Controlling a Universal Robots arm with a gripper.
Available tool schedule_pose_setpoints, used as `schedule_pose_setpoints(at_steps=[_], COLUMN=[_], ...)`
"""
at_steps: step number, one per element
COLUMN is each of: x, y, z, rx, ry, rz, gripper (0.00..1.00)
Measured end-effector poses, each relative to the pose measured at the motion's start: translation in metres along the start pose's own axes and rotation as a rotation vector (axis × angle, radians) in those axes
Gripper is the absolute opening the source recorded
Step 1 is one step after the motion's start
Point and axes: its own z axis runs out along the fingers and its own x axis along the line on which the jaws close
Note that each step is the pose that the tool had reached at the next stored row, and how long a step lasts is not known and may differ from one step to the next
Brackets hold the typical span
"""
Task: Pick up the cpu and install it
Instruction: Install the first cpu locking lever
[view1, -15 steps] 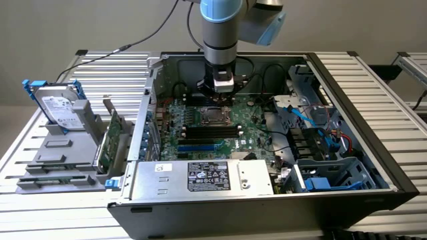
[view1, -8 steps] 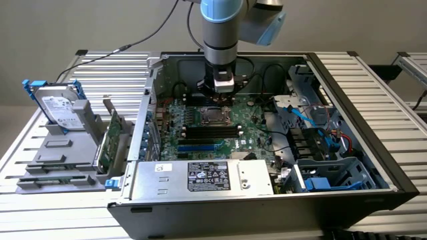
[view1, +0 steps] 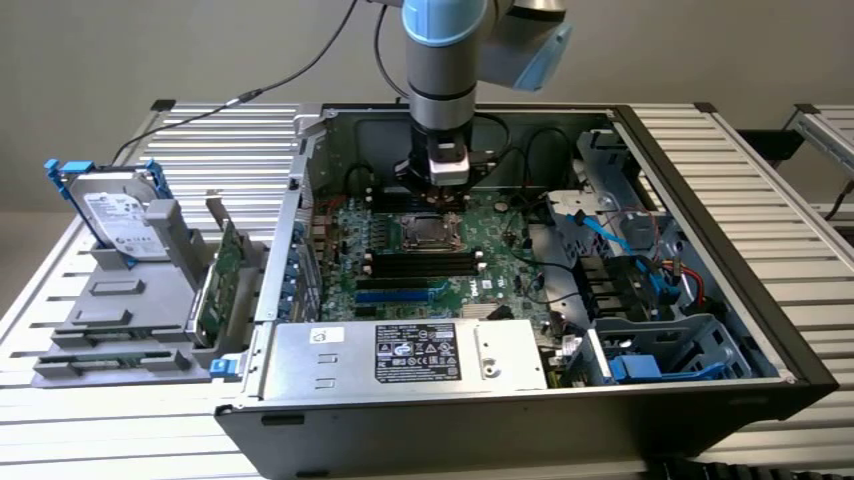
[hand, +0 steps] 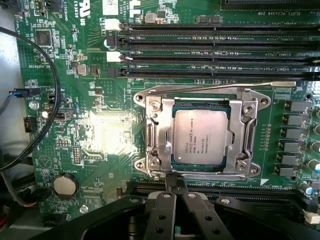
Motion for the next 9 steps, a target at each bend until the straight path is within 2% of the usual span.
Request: schedule_pose_setpoints(at_steps=[9], x=[0.0012], y=[0.0002], z=[0.0001], rx=[0.0081], ry=[-0.0008], rz=[-0.003], gripper=[0.11])
